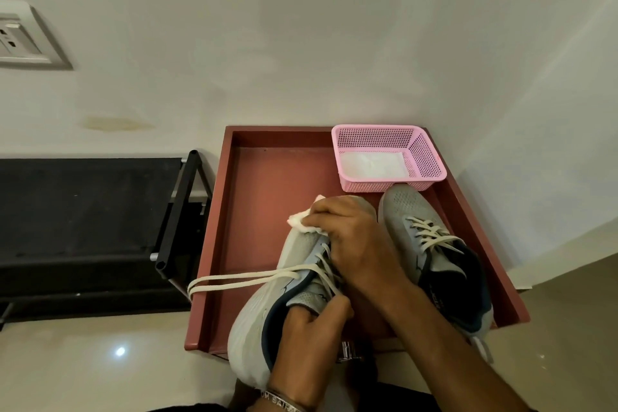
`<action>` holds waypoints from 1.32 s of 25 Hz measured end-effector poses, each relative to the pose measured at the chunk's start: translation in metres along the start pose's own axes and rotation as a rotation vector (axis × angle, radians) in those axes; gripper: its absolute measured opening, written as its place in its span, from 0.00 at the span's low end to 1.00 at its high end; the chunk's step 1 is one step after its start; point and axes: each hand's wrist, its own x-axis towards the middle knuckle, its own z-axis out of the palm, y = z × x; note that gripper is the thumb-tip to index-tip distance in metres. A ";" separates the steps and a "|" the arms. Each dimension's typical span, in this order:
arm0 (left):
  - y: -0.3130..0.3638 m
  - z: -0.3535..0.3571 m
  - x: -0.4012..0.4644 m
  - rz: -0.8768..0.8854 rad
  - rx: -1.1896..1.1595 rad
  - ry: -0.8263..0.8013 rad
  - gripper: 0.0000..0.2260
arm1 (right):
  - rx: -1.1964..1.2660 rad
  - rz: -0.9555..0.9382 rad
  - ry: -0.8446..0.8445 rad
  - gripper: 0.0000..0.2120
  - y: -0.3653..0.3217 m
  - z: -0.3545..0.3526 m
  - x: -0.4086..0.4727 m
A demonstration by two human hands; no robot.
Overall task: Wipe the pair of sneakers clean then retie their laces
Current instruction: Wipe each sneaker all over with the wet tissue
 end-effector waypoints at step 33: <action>0.007 -0.002 -0.004 0.148 0.062 0.141 0.18 | -0.051 0.389 0.341 0.17 0.016 -0.021 -0.001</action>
